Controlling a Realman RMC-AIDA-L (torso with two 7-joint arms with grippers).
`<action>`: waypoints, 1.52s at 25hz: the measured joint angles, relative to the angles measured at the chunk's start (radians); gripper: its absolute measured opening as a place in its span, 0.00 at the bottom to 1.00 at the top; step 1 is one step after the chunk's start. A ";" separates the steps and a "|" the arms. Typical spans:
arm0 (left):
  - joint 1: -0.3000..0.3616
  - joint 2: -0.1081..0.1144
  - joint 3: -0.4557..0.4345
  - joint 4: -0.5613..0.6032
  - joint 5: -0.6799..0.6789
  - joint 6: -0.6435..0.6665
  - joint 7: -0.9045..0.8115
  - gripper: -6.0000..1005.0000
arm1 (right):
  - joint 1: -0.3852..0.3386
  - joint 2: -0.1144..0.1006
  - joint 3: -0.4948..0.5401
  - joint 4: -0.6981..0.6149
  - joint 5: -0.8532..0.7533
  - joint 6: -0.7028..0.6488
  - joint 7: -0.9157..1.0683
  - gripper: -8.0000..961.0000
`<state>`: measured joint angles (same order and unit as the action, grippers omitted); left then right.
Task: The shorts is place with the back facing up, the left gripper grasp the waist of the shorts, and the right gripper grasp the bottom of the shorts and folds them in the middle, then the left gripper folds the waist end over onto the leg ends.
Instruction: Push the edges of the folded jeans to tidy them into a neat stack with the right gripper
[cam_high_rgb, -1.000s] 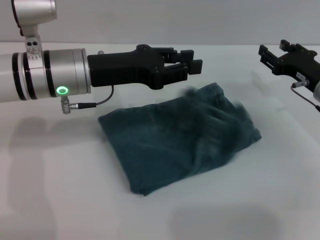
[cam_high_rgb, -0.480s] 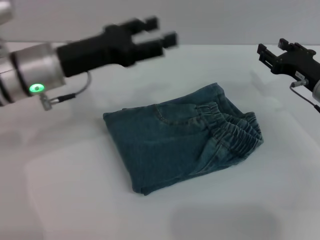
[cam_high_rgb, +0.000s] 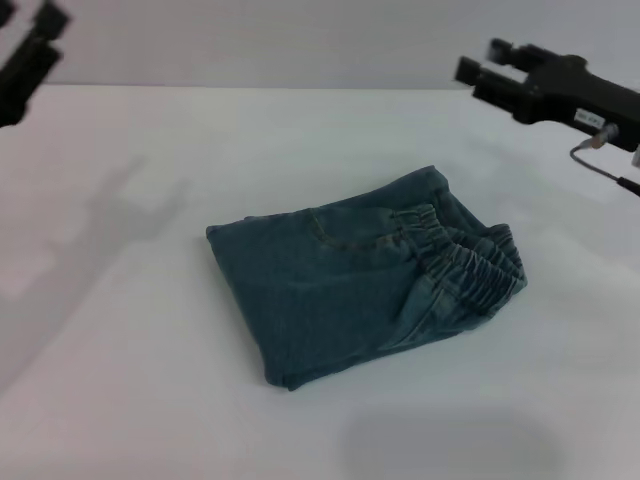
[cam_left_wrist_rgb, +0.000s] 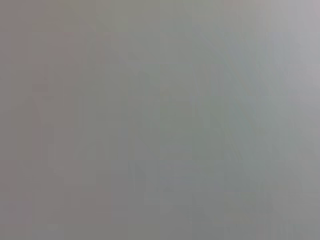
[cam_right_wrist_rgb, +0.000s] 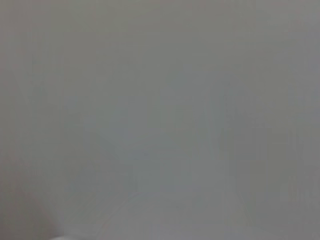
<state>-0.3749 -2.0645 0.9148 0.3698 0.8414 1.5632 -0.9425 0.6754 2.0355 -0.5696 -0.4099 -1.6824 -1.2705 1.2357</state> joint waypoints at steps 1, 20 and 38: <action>0.029 0.001 -0.001 -0.022 -0.047 0.019 0.024 0.82 | -0.001 -0.009 -0.055 -0.030 0.000 -0.047 0.052 0.62; 0.090 0.001 -0.001 -0.071 -0.104 0.026 0.046 0.82 | 0.127 0.027 -0.503 -0.240 -0.409 -0.493 0.410 0.62; 0.093 0.001 0.001 -0.094 -0.107 0.034 0.041 0.82 | 0.153 0.050 -0.875 -0.106 -0.193 -0.160 0.400 0.62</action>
<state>-0.2817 -2.0636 0.9155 0.2760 0.7347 1.5974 -0.9018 0.8281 2.0858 -1.4445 -0.5164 -1.8756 -1.4303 1.6353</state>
